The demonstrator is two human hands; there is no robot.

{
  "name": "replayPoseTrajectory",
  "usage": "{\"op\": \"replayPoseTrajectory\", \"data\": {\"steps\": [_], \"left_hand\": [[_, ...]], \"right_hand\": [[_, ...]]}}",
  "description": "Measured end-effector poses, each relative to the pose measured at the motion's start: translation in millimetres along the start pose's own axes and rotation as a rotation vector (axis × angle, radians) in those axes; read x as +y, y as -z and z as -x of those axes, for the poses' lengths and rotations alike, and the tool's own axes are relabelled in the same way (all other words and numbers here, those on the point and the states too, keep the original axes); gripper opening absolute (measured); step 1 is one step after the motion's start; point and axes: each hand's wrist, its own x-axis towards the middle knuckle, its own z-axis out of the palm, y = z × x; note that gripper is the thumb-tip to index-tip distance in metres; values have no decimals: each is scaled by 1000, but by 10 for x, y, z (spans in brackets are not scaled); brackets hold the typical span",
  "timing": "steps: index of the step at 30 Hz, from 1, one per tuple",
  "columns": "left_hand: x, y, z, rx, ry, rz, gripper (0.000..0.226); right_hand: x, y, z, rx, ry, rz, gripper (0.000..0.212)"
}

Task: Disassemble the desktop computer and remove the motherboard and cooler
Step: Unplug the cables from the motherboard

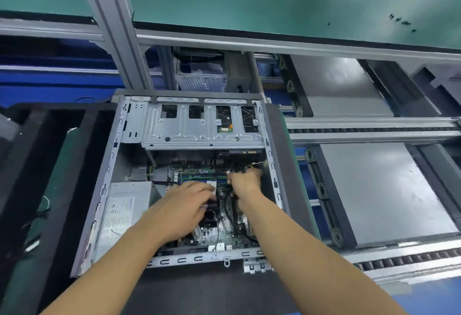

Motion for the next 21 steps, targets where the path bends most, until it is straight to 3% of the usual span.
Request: {"op": "replayPoseTrajectory", "data": {"steps": [5, 9, 11, 17, 21], "left_hand": [[21, 15, 10, 49, 2, -8, 27], [17, 77, 35, 228, 114, 42, 25], [7, 78, 10, 211, 160, 2, 41], [-45, 27, -59, -159, 193, -108, 111], [-56, 11, -87, -94, 172, -195, 113]], "right_hand": [[-13, 63, 119, -153, -103, -296, 10], [-61, 127, 150, -189, -101, -444, 20], [-83, 146, 149, -187, -81, -545, 23], [-60, 151, 150, -125, -3, -506, 28], [-45, 187, 124, -57, -48, -461, 20]]}}
